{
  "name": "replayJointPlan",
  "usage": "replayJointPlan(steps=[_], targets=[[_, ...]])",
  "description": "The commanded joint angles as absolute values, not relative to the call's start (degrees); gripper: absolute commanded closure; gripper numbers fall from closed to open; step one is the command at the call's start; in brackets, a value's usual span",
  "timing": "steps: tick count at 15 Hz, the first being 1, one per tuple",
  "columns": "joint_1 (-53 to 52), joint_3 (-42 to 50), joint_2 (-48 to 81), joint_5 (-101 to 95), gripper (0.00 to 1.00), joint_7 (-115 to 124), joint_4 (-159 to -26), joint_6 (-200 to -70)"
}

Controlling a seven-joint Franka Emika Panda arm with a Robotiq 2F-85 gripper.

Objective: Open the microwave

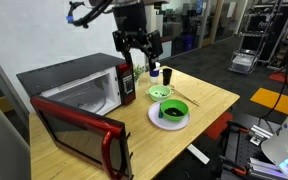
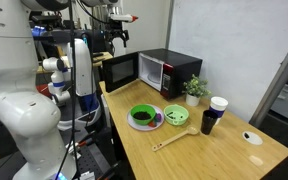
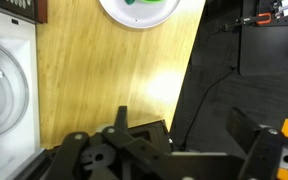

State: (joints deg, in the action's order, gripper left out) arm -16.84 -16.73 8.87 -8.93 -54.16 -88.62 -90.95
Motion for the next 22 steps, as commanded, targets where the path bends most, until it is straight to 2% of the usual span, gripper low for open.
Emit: replayJointPlan(steps=[1, 12, 16, 22], targets=[[-12.9, -13.9, 5.6, -4.3, 0.0, -52.5, -88.9, -92.1], [-2.7, -4.9, 7.5, 13.5, 0.0, -51.0, -93.8, -110.9], [-1.9, -3.9, 8.8, 13.3, 0.0, -44.6, -97.7, -117.3], [-2.0, -4.8, 10.7, 11.2, 0.0, -40.3, -99.4, -117.1]])
